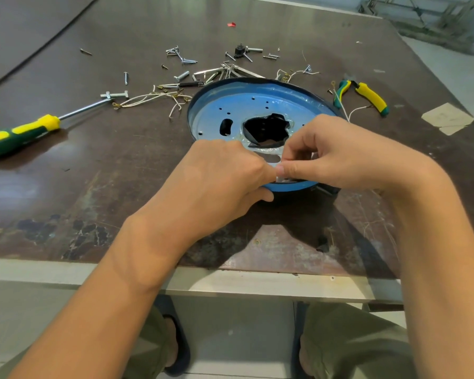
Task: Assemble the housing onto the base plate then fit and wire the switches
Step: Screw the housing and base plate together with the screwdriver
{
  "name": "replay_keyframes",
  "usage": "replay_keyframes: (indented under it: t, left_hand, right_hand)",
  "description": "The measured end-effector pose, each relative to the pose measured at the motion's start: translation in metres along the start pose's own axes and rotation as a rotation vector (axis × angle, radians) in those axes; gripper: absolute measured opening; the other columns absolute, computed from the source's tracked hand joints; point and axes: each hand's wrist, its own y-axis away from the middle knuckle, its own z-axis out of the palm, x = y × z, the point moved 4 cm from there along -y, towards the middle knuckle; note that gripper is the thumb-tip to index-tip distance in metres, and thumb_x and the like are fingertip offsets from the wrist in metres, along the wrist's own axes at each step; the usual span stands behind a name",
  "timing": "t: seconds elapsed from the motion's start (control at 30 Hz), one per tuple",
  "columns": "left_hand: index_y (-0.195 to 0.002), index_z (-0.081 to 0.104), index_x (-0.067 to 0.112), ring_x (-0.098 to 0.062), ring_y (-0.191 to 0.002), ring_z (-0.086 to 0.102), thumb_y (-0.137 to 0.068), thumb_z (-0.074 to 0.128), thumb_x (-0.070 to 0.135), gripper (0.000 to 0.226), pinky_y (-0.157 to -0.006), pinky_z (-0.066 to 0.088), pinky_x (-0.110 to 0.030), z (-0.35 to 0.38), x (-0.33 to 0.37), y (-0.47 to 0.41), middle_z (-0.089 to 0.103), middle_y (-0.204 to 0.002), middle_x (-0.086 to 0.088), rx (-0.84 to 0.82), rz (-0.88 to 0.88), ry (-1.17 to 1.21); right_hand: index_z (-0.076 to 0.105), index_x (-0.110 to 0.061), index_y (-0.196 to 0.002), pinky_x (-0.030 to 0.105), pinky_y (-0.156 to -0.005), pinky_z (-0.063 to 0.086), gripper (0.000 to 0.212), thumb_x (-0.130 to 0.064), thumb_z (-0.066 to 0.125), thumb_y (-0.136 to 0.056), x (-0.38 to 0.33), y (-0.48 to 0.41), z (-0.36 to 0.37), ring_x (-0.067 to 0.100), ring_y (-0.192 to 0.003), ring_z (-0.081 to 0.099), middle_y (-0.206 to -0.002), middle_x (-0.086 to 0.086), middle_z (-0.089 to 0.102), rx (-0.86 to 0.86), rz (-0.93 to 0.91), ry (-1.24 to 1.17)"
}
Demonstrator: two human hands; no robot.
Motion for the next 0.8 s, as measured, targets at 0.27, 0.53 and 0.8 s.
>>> replay_keyframes:
  t: [0.27, 0.53, 0.8]
  left_hand:
    - [-0.12, 0.062, 0.037, -0.016, -0.093, 0.066, -0.098, 0.043, 0.053, 0.033, -0.07, 0.053, -0.037, 0.002, 0.001, 0.0, 0.071, -0.107, 0.011, -0.016, -0.014, -0.026]
    - [-0.104, 0.071, 0.034, -0.008, -0.1, 0.063, -0.093, 0.053, 0.046, 0.024, -0.065, 0.046, -0.026, 0.002, -0.002, 0.002, 0.064, -0.118, 0.02, -0.009, 0.011, 0.126]
    - [-0.114, 0.063, 0.035, -0.011, -0.103, 0.062, -0.1, 0.041, 0.046, 0.029, -0.067, 0.048, -0.031, 0.001, 0.004, 0.002, 0.062, -0.119, 0.017, -0.014, 0.044, 0.016]
  right_hand:
    - [0.068, -0.033, -0.073, 0.012, -0.053, 0.04, 0.017, -0.043, 0.07, -0.087, 0.003, -0.004, 0.002, -0.003, -0.059, 0.056, -0.064, -0.023, 0.064, 0.041, 0.038, 0.048]
    - [0.078, -0.035, -0.094, 0.032, -0.075, 0.056, 0.016, -0.04, 0.063, -0.09, 0.004, 0.013, -0.002, 0.008, -0.076, 0.068, -0.084, -0.013, 0.075, -0.142, 0.054, -0.064]
    - [0.078, -0.031, -0.087, 0.017, -0.062, 0.05, 0.006, -0.033, 0.073, -0.087, 0.004, 0.007, 0.003, 0.003, -0.068, 0.064, -0.076, -0.013, 0.073, -0.057, 0.011, -0.086]
